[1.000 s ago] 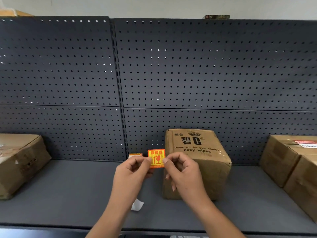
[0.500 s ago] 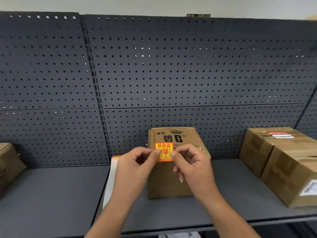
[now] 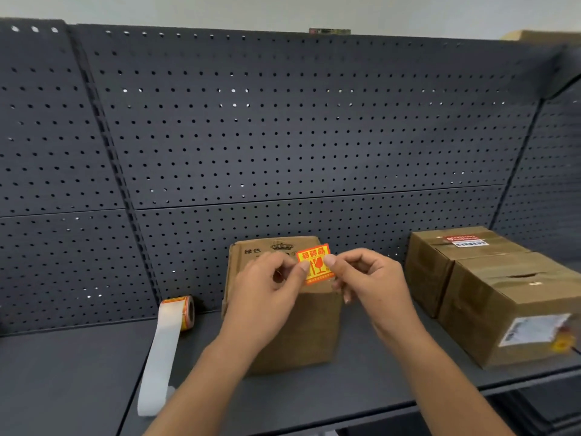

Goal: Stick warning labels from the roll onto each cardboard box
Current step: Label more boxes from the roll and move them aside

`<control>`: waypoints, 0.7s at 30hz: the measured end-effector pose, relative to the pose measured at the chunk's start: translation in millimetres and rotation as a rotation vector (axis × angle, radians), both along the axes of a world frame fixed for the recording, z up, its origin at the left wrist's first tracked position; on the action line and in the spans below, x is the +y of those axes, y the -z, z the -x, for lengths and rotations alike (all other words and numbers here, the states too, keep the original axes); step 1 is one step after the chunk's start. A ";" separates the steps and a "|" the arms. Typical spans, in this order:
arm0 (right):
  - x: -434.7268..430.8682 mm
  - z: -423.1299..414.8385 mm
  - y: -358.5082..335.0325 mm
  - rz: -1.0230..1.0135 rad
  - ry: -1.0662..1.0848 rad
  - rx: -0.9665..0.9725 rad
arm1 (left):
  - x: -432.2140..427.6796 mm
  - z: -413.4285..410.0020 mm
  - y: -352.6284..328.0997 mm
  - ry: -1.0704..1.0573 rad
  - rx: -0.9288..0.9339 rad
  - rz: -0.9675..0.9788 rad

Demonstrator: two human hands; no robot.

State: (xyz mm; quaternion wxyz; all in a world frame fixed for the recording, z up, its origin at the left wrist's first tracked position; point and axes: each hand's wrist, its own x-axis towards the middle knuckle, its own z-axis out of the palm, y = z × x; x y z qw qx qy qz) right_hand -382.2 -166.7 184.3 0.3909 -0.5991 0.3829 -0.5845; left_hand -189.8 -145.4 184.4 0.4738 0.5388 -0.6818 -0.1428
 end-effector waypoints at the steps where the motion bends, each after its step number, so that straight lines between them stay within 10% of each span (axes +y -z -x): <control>1: -4.2 3.9 -0.6 -0.017 -0.007 -0.012 | -3.2 3.5 -1.0 0.002 -0.004 -0.005; 21: -37.5 15.8 10.8 -0.185 -0.021 0.060 | -37.3 15.0 -11.0 -0.026 -0.322 -0.258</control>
